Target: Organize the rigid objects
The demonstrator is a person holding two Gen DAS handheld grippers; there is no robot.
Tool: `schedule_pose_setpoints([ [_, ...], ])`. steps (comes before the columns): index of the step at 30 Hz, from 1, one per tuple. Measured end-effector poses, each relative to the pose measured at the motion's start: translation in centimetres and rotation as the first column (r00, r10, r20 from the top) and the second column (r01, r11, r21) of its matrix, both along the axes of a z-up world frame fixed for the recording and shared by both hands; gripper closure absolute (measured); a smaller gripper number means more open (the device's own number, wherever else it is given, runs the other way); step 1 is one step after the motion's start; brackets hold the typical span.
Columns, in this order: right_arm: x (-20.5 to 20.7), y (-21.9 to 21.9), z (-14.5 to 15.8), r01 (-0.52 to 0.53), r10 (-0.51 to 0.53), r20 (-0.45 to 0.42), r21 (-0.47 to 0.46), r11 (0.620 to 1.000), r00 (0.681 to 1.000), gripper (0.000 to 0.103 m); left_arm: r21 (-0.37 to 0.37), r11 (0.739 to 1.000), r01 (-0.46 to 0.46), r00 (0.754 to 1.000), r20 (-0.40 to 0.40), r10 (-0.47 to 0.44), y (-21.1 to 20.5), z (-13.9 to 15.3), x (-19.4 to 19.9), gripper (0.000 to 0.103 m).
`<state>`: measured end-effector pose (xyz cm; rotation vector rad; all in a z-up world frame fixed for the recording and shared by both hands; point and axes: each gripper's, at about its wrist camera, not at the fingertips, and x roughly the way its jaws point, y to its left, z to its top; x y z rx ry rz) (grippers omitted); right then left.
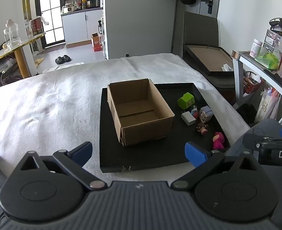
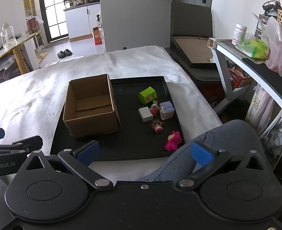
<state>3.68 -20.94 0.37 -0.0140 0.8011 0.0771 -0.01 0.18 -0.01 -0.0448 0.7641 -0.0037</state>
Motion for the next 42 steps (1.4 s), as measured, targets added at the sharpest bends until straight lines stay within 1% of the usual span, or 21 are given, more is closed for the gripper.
schedule_pose_setpoints([
  [1, 0.0, -0.1, 0.0, 0.003, -0.003, -0.001, 0.001, 1.000, 1.000, 0.000, -0.005, 1.000, 0.001, 1.000, -0.002, -0.001, 0.1, 0.0, 0.0, 0.001],
  [3, 0.1, -0.2, 0.0, -0.002, 0.002, -0.005, 0.011, 1.000, 1.000, 0.000, 0.025, 1.000, -0.001, 1.000, 0.001, 0.001, -0.1, -0.2, -0.1, 0.001],
  [7, 0.1, -0.5, 0.1, 0.000, 0.000, -0.016, 0.027, 1.000, 1.000, 0.000, 0.037, 0.999, 0.018, 1.000, 0.005, -0.018, -0.4, -0.1, -0.2, 0.001],
  [10, -0.3, -0.2, -0.4, -0.006, 0.006, -0.012, 0.023, 1.000, 1.000, 0.000, 0.038, 0.999, 0.019, 1.000, 0.012, -0.020, -0.4, 0.1, -0.4, 0.001],
  [18, -0.2, -0.2, -0.2, -0.002, 0.002, -0.006, 0.027, 1.000, 1.000, 0.000, 0.043, 0.999, 0.026, 1.000, -0.001, -0.026, -0.8, 0.1, -0.3, 0.001],
  [22, -0.2, -0.8, -0.1, -0.010, 0.011, -0.008, 0.035, 0.999, 1.000, 0.000, 0.044, 0.999, 0.027, 1.000, -0.001, -0.027, -0.8, 0.1, -0.3, 0.001],
  [42, -0.3, -0.7, -0.1, -0.013, 0.013, -0.009, 0.037, 0.999, 1.000, 0.000, 0.048, 0.998, 0.030, 1.000, -0.004, -0.030, -1.4, 0.2, -0.1, 0.001],
])
